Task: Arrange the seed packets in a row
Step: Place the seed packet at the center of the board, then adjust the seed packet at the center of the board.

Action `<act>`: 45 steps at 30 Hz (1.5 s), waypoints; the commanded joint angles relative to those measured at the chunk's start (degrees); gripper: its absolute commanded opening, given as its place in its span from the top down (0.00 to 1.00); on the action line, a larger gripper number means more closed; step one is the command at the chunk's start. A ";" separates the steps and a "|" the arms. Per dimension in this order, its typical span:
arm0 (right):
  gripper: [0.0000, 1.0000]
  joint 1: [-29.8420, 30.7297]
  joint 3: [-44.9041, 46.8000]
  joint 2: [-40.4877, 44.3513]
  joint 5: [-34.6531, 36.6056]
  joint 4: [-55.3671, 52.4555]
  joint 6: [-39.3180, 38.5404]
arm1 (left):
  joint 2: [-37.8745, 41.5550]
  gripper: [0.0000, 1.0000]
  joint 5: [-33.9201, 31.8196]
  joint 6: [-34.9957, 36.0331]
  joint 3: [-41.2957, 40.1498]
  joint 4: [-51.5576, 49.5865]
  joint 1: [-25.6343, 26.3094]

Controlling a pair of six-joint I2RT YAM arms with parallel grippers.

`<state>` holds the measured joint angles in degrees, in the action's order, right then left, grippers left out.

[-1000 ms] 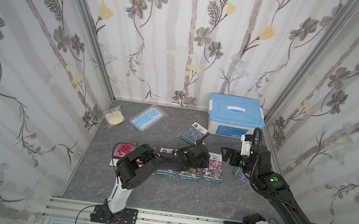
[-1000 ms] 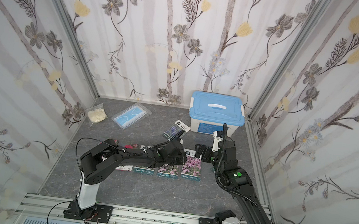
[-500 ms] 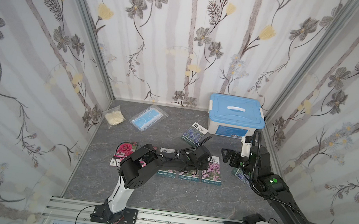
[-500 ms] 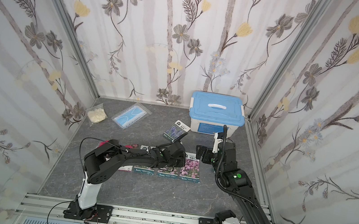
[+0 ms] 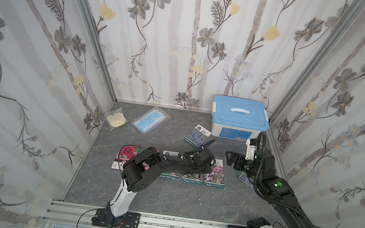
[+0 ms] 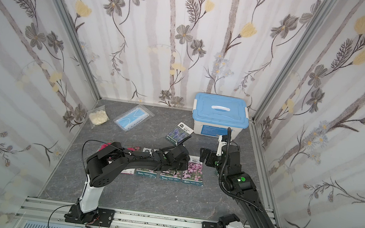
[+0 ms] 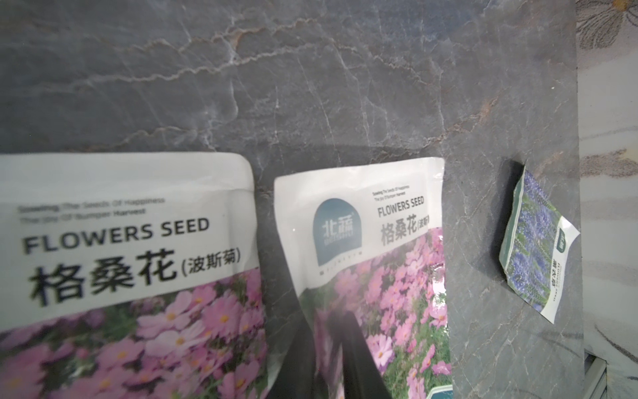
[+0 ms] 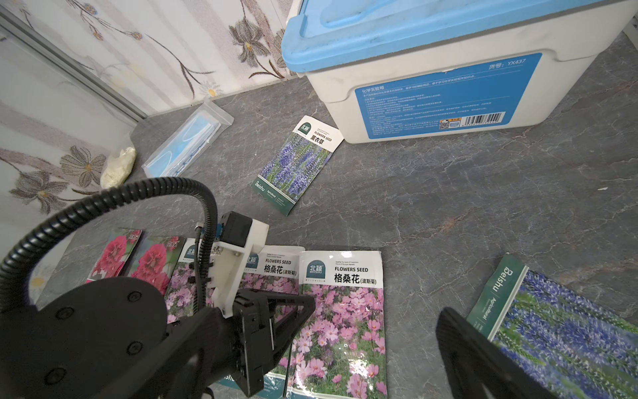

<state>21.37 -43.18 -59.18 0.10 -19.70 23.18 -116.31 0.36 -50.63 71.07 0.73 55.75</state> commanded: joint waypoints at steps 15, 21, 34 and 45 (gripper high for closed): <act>0.01 0.00 0.02 1.56 0.51 0.45 0.72 | 4.66 0.53 -2.12 1.96 -0.35 -0.83 0.34; 0.01 -0.35 -0.97 1.51 0.36 0.49 0.71 | 11.07 0.34 -1.80 5.99 0.21 -4.00 -1.54; 0.01 2.23 -5.48 -17.03 -9.55 12.08 2.78 | 14.60 0.21 6.16 9.37 -2.57 -4.09 -20.38; 0.01 5.78 -25.70 -46.34 -15.14 13.34 2.94 | 2.75 0.22 13.50 6.57 0.81 3.72 -27.65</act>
<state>26.61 -64.93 -101.36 -13.06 -7.66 26.30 -112.07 11.70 -42.65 71.09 0.12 28.60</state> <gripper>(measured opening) 0.993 0.786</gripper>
